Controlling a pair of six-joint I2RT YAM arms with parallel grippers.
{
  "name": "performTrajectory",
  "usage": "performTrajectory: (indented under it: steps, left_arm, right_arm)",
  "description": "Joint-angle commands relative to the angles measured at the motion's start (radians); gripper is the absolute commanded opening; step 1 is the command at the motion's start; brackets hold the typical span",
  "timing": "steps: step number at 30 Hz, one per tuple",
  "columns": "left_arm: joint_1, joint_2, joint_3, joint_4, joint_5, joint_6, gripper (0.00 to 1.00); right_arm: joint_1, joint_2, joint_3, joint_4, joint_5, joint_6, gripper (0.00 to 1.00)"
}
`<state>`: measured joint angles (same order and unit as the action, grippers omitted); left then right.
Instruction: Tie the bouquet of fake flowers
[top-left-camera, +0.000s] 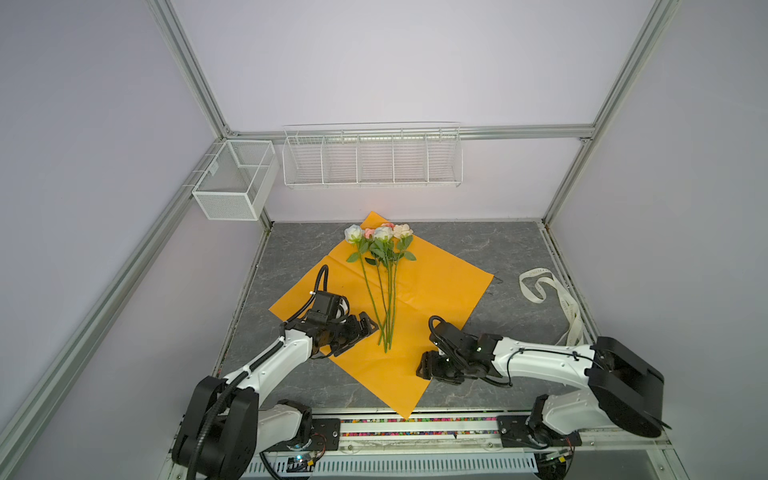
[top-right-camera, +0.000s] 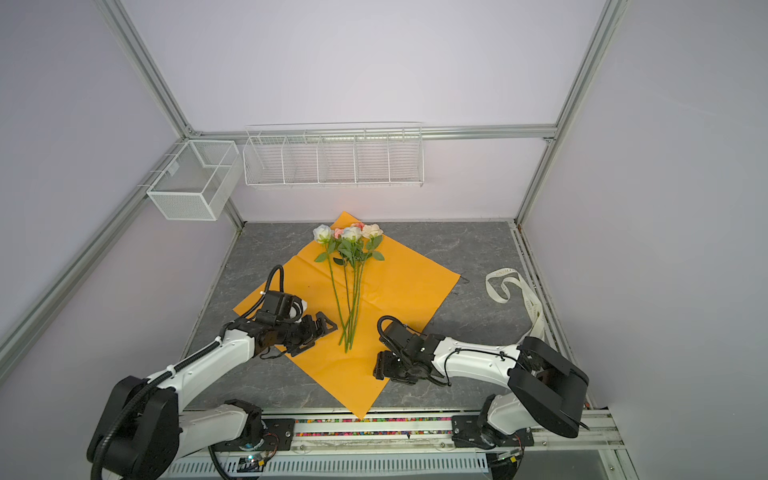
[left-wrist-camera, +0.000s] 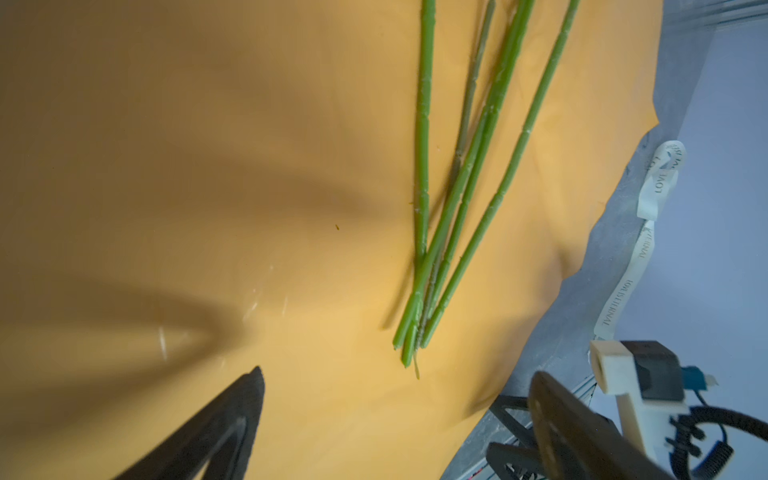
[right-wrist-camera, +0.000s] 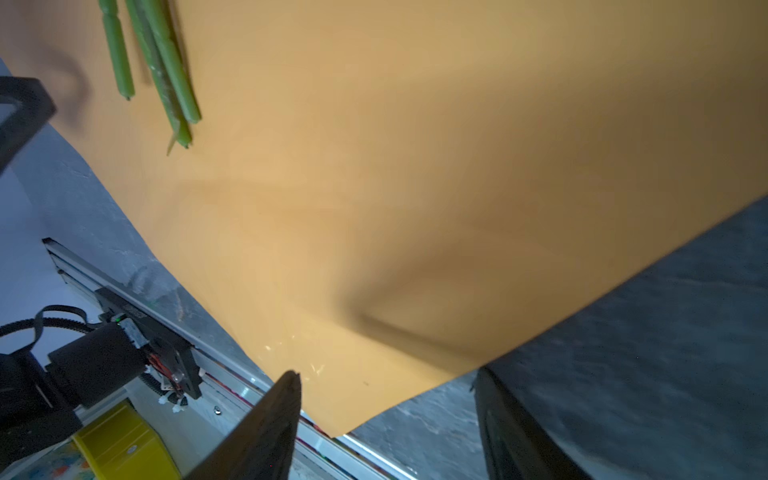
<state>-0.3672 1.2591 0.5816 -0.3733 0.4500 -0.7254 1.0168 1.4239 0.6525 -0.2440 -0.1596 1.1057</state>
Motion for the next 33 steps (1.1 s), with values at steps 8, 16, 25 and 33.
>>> performTrajectory:
  steps: [8, 16, 25, 33]
  left_arm:
    - [0.015, 0.247, 0.054, 0.219, -0.003, -0.057, 1.0]
    - [0.018, 0.202, 0.054, 0.17, -0.019, -0.023, 0.99]
    - [0.017, 0.049, 0.106, 0.056, -0.02, 0.028, 1.0]
    - [0.018, -0.182, 0.078, -0.082, -0.051, 0.028, 1.0]
  right_arm:
    - [-0.03, 0.058, -0.084, 0.187, 0.002, 0.124, 0.71]
    - [-0.029, 0.005, -0.132, 0.37, 0.012, 0.123, 0.76]
    - [-0.049, -0.021, -0.086, 0.452, 0.067, -0.014, 0.79]
    - [-0.076, -0.056, -0.063, 0.495, 0.122, -0.175, 0.8]
